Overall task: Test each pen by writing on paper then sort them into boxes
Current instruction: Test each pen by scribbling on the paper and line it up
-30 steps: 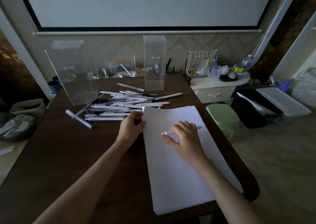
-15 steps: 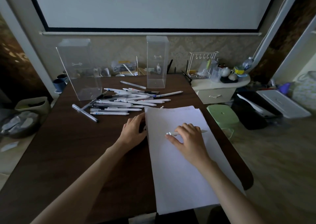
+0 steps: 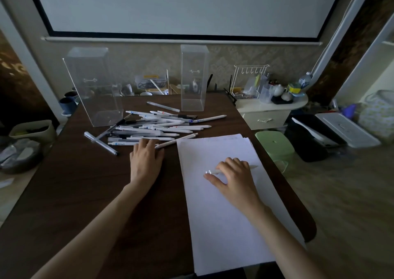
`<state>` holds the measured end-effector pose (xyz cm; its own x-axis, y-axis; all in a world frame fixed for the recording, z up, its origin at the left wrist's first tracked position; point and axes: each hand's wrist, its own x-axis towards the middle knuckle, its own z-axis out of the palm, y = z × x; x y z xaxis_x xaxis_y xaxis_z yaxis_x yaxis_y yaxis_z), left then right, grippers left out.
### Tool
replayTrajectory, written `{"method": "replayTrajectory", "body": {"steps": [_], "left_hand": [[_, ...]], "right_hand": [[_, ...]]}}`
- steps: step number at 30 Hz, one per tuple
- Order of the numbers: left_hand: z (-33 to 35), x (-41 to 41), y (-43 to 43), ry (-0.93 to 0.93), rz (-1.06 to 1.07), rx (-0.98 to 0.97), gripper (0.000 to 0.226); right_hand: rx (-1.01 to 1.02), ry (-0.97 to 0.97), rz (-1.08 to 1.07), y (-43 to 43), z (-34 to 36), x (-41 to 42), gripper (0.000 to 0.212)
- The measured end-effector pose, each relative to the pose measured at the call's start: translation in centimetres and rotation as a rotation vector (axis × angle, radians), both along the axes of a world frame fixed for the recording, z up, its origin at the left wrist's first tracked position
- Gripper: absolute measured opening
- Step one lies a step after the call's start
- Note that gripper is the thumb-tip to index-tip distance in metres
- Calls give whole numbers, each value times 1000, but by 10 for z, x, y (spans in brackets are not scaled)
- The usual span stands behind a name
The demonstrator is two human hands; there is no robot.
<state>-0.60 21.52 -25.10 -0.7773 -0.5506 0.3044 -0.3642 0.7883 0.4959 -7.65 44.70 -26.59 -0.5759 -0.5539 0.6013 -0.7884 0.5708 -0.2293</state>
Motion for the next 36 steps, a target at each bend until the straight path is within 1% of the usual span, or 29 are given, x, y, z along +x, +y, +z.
{"method": "replayTrajectory", "body": {"steps": [2, 3, 4, 5, 6, 8, 10, 11, 12, 14, 15, 16, 18, 19, 23, 24, 27, 28, 31, 34, 36], "left_hand": [[2, 14, 9, 36, -203, -70, 31], [2, 22, 14, 16, -331, -98, 34], [3, 28, 18, -36, -440, -115, 42], [2, 33, 20, -98, -520, -129, 53], [1, 36, 21, -163, -570, -139, 63], [-2, 38, 20, -273, -603, -154, 72], [-1, 37, 20, -336, -605, -168, 75], [-1, 37, 21, -338, -603, -169, 76], [0, 37, 21, -326, -600, -169, 76], [2, 37, 21, -287, -594, -170, 73], [3, 36, 21, -272, -588, -170, 67], [3, 34, 21, -263, -583, -167, 62], [5, 28, 22, -251, -575, -137, 57], [5, 24, 23, -248, -574, -117, 57], [0, 14, 27, -234, -563, -92, 52], [-1, 13, 27, -233, -552, -104, 55], [-4, 15, 27, -253, -537, -140, 73], [-4, 14, 27, -268, -540, -150, 76], [-7, 13, 27, -278, -531, -176, 78], [-9, 12, 25, -278, -528, -165, 75], [-8, 11, 26, -264, -527, -152, 73]], "right_hand": [[-23, 7, 19, 0, 0, -1, 51], [-50, 7, 35, 0, 2, -1, 41], [-97, -7, 60, -1, 5, -2, 31], [-161, -31, 78, -4, 12, -1, 28], [-248, -54, 98, -8, 20, 0, 30], [-443, -122, 103, -21, 43, 2, 32], [-573, -269, 90, -37, 65, 3, 33], [-592, -353, 76, -45, 71, 1, 34], [-589, -475, 61, -54, 75, -2, 39], [-601, -833, 54, -71, 76, -12, 49], [-596, -950, 53, -79, 74, -19, 48], [-564, -995, 52, -86, 71, -25, 40], [-453, -955, 65, -97, 63, -34, 23], [-413, -923, 78, -101, 58, -38, 21], [-333, -885, 23, -109, 46, -54, 29], [-341, -890, -1, -109, 42, -57, 30], [-411, -895, -38, -108, 26, -62, 33], [-434, -885, -41, -107, 21, -62, 34], [-456, -829, -20, -107, 12, -64, 32], [-399, -763, 47, -109, 13, -64, 31], [-363, -732, 72, -111, 12, -63, 34]]}}
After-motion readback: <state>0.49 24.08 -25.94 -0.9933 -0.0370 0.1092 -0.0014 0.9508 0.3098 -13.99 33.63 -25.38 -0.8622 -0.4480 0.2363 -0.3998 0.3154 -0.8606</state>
